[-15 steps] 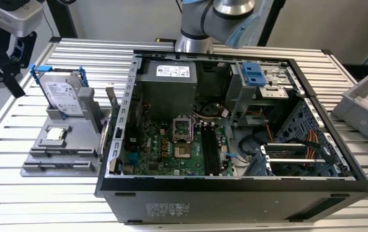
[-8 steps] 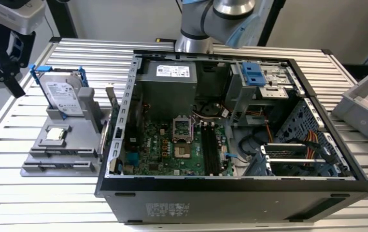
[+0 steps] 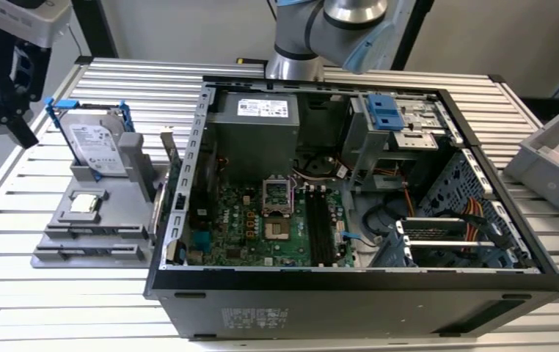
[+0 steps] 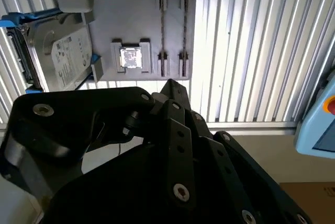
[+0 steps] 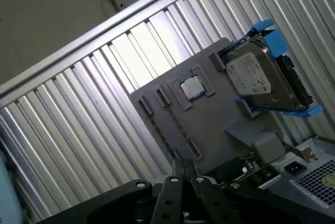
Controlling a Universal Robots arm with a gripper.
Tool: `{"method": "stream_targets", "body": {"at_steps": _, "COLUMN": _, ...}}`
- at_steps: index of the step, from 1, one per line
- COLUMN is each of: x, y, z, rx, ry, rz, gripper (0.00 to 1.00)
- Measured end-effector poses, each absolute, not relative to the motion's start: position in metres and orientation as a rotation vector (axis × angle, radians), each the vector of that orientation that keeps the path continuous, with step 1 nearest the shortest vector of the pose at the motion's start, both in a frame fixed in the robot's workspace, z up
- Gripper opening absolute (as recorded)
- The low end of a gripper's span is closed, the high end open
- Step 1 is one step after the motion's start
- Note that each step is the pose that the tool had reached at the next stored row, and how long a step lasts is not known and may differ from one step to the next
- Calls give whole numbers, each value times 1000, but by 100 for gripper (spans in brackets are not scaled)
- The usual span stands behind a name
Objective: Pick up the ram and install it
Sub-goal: 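Pick up the ram and move it above insertion slot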
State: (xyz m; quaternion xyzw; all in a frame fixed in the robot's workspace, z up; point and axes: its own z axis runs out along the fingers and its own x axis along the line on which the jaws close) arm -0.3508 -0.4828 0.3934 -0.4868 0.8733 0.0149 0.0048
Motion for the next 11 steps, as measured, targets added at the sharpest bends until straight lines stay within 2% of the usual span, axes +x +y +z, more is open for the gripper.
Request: {"method": "stream_targets", "body": {"at_steps": 11, "x": -351, "y": -483, "z": 393, "rx": -1709, "ry": 2627, "rz": 48, "gripper": 0}}
